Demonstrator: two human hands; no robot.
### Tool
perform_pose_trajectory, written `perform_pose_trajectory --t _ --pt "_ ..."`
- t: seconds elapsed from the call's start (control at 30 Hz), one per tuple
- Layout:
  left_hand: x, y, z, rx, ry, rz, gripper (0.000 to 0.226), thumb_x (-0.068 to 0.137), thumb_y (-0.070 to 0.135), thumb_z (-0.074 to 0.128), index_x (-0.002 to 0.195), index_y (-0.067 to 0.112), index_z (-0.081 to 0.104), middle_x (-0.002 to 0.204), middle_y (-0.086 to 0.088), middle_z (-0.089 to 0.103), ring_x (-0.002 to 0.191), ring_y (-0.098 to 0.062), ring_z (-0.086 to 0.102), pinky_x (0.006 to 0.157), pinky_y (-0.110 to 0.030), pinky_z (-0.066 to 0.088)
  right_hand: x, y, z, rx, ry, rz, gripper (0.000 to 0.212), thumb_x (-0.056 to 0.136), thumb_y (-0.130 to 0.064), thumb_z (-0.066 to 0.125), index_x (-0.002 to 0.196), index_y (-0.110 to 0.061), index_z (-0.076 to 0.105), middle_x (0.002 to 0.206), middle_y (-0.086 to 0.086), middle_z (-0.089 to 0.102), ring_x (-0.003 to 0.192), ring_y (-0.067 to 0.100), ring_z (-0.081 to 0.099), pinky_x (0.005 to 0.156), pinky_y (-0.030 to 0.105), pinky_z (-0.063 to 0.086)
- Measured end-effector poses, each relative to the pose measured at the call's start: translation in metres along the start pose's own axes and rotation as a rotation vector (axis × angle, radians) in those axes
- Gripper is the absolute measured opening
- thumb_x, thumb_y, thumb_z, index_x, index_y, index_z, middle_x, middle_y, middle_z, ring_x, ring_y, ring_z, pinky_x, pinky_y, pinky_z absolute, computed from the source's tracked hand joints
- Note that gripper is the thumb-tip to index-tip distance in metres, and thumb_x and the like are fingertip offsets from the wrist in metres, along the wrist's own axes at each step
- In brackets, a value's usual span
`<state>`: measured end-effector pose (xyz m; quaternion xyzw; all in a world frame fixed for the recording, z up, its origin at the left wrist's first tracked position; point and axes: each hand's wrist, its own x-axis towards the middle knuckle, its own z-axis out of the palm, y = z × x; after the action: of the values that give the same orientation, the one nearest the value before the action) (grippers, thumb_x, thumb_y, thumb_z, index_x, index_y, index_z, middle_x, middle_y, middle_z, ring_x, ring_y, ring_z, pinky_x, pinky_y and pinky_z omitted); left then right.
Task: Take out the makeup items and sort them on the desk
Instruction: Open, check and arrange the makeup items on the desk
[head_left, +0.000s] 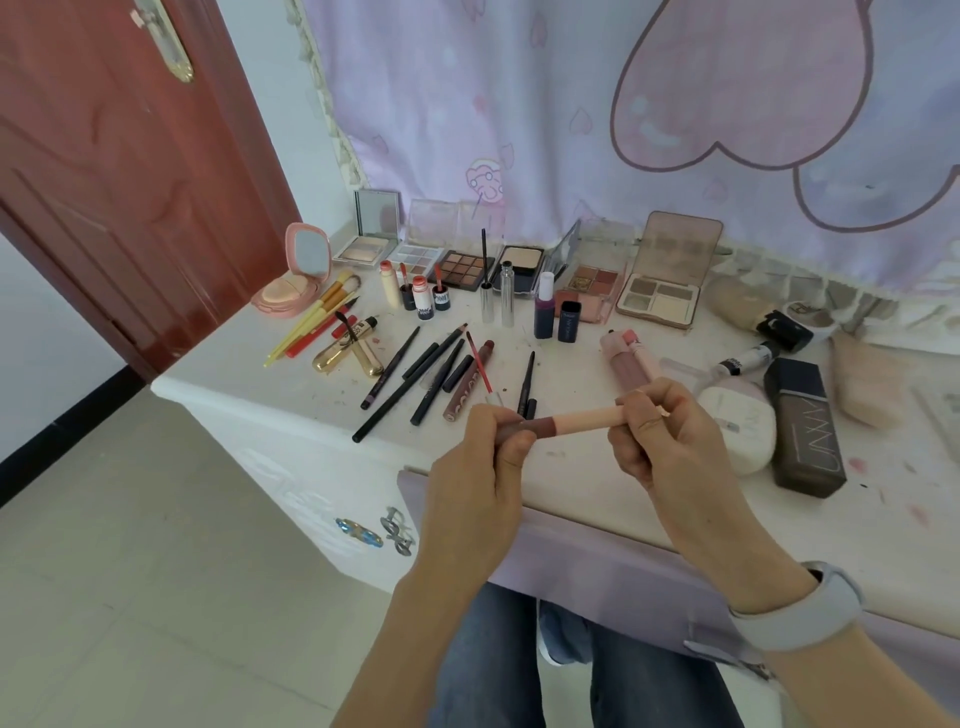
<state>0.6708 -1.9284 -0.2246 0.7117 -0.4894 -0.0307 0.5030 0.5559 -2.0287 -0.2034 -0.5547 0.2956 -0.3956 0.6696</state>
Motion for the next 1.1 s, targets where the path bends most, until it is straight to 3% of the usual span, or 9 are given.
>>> perform_pose_trajectory --t 0.17,0.3,0.33,0.53,0.67,0.77,0.83,0.97,1.1 --pt "-0.004 -0.003 0.000 -0.140 0.026 -0.177 0.048 0.093 0.056 0.025 0.060 0.028 0.043 0.045 0.013 0.043 0.045 -0.006 0.038 0.045 -0.018 0.033 -0.006 -0.007 -0.004 -0.163 -0.099 -0.178 0.018 0.093 0.002 0.039 0.079 -0.010 0.043 0.046 -0.008 0.046 0.043 0.002 0.035 0.045 0.010 0.032" --pt "0.001 0.005 -0.007 -0.194 -0.055 -0.150 0.011 0.086 0.029 0.058 0.084 0.039 0.053 0.069 0.013 0.058 0.061 -0.002 0.052 0.054 -0.011 0.043 -0.005 -0.014 -0.012 -0.145 -0.033 -0.078 0.017 0.093 -0.004 0.044 0.078 -0.012 0.046 0.052 0.001 0.044 0.046 0.007 0.037 0.044 0.013 0.033" --pt "0.001 0.006 -0.007 -0.182 -0.056 -0.118 0.023 0.084 0.022 0.063 0.090 0.041 0.051 0.075 0.015 0.059 0.067 -0.001 0.054 0.057 -0.009 0.044 -0.005 -0.015 -0.014 -0.137 -0.026 -0.052 0.017 0.093 -0.005 0.044 0.079 -0.012 0.047 0.051 0.000 0.045 0.046 0.008 0.037 0.043 0.014 0.033" --pt "-0.003 0.012 -0.003 -0.200 -0.027 -0.198 0.023 0.086 0.036 0.044 0.069 0.029 0.058 0.045 0.010 0.043 0.044 -0.006 0.034 0.041 -0.013 0.028 -0.010 -0.019 -0.028 -0.209 -0.159 -0.060 0.022 0.093 0.005 0.038 0.083 -0.012 0.046 0.058 0.003 0.049 0.044 0.004 0.039 0.044 0.013 0.034" --pt "-0.009 0.019 -0.005 -0.367 -0.004 -0.190 0.018 0.090 0.010 0.053 0.092 0.028 0.056 0.058 0.005 0.057 0.049 -0.007 0.048 0.048 -0.018 0.044 -0.009 -0.016 -0.036 -0.274 -0.226 0.014 0.019 0.091 0.006 0.043 0.083 -0.010 0.048 0.062 0.003 0.058 0.045 0.008 0.042 0.043 0.016 0.035" --pt "-0.014 0.024 -0.006 -0.461 0.049 -0.165 0.021 0.089 -0.003 0.051 0.094 0.018 0.053 0.067 0.008 0.066 0.051 -0.007 0.055 0.050 -0.017 0.048 -0.012 -0.013 -0.039 -0.511 -0.378 -0.020 0.018 0.092 -0.002 0.046 0.098 -0.018 0.053 0.068 -0.004 0.059 0.051 0.005 0.045 0.050 0.014 0.038" --pt "-0.015 0.025 -0.006 -0.407 0.070 -0.213 0.009 0.088 0.008 0.056 0.084 0.017 0.056 0.061 0.005 0.064 0.049 -0.008 0.052 0.051 -0.020 0.047 -0.012 -0.012 -0.042 -0.824 -0.453 -0.130 0.028 0.094 -0.010 0.044 0.114 -0.028 0.053 0.076 -0.010 0.055 0.058 0.001 0.048 0.058 0.012 0.040" --pt "-0.009 0.016 -0.013 -0.234 0.096 -0.280 0.034 0.085 0.037 0.056 0.062 0.012 0.052 0.051 0.005 0.060 0.050 -0.012 0.045 0.053 -0.021 0.041 -0.008 -0.023 -0.045 -1.110 -0.419 -0.357 0.028 0.096 -0.014 0.040 0.118 -0.020 0.057 0.092 -0.011 0.047 0.075 0.002 0.044 0.070 0.015 0.033" --pt "0.002 0.014 -0.021 -0.165 -0.110 -0.198 0.008 0.087 0.028 0.056 0.090 0.033 0.062 0.063 0.012 0.062 0.053 -0.004 0.050 0.054 -0.024 0.045 -0.002 -0.033 -0.046 -1.195 -0.377 -0.457 0.028 0.096 -0.017 0.038 0.117 -0.020 0.056 0.098 -0.009 0.045 0.082 0.011 0.045 0.072 0.024 0.038"
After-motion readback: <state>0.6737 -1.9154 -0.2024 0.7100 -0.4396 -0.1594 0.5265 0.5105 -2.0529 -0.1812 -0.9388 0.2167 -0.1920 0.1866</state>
